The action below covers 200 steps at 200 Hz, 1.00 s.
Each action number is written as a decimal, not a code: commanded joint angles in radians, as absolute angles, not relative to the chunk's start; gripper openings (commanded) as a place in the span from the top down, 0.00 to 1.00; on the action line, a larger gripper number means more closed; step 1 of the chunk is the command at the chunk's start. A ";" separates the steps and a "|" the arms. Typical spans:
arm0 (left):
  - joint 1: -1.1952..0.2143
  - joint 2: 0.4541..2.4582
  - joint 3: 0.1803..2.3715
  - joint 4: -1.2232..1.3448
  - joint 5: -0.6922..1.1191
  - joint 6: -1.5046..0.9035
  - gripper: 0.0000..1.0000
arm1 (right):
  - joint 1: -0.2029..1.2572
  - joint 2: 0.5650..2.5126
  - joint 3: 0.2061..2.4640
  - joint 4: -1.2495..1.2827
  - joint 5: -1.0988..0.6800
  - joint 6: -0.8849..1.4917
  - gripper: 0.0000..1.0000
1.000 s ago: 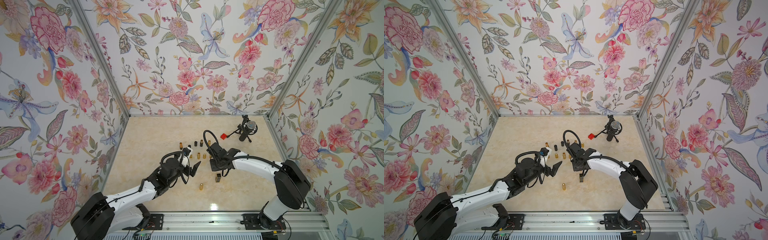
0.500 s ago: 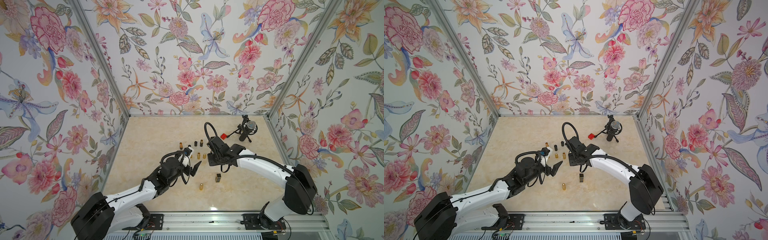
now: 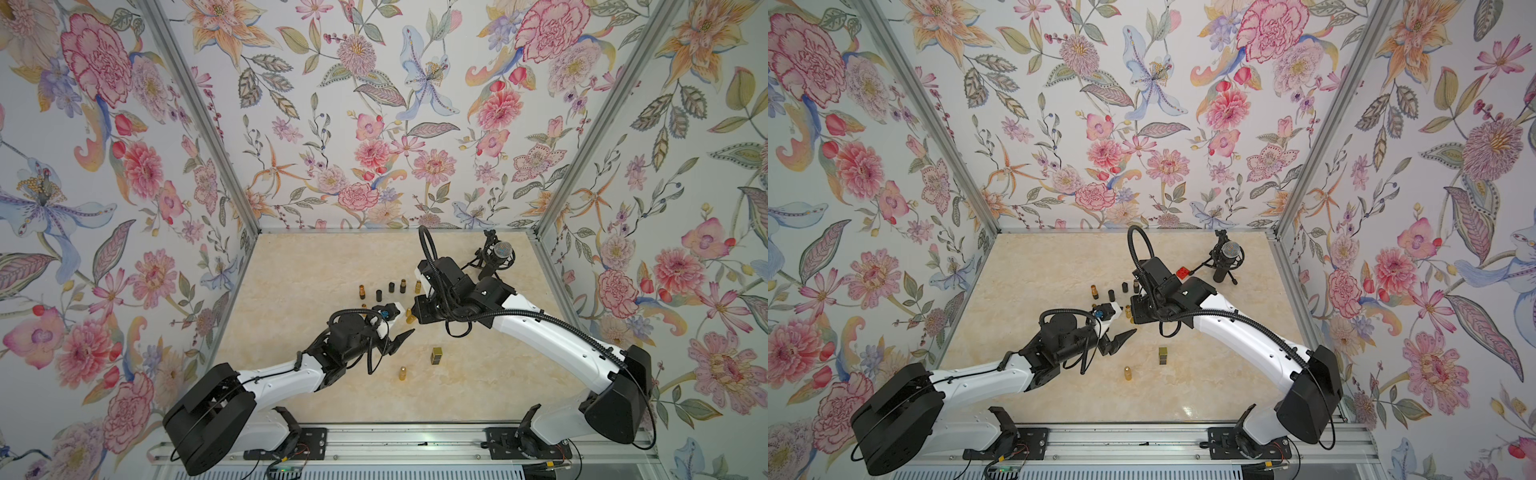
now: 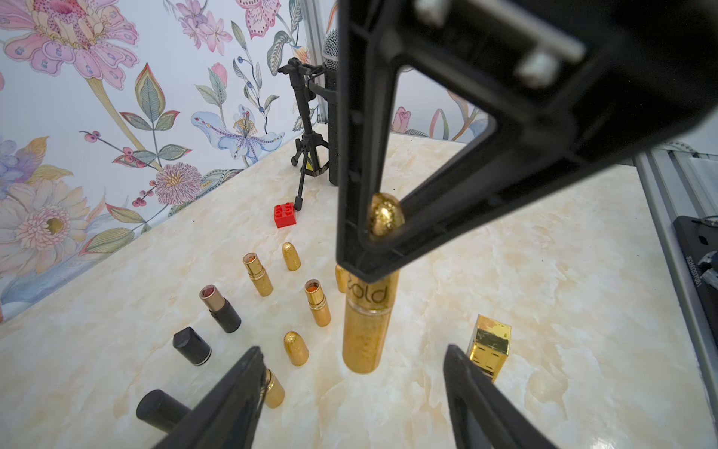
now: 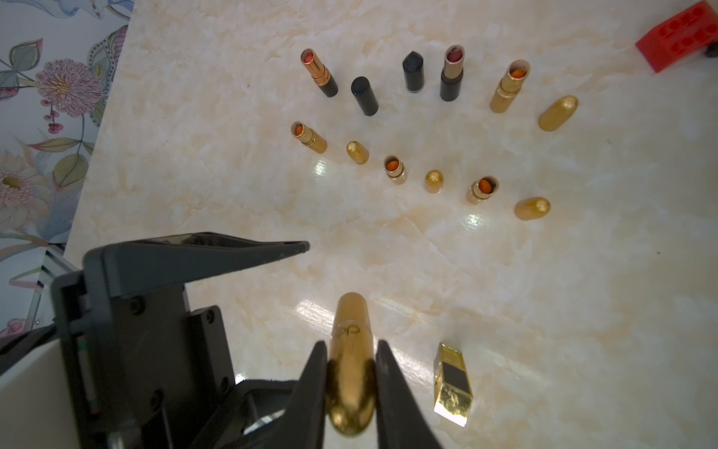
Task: Open the lipstick cap
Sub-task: Pick up the lipstick at the center of the board, then open the cover of the lipstick.
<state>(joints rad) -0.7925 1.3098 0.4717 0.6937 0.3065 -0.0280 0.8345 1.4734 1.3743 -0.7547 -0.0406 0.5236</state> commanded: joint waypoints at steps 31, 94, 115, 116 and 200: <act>-0.784 1.363 0.458 0.814 0.355 -0.006 0.40 | 0.842 1.445 1.420 -0.799 -0.129 0.549 0.78; -0.781 1.368 0.459 0.836 0.344 0.005 0.59 | 0.843 1.439 1.433 -0.799 -0.154 0.557 0.78; -0.780 1.367 0.462 0.828 0.349 0.011 0.61 | 0.842 1.443 1.440 -0.799 -0.157 0.558 0.78; -0.780 1.367 0.462 0.828 0.348 0.011 0.61 | 0.842 1.443 1.440 -0.798 -0.156 0.558 0.78; -0.780 1.342 0.459 0.802 0.347 0.024 0.84 | 0.838 1.459 1.461 -0.799 -0.168 0.554 0.78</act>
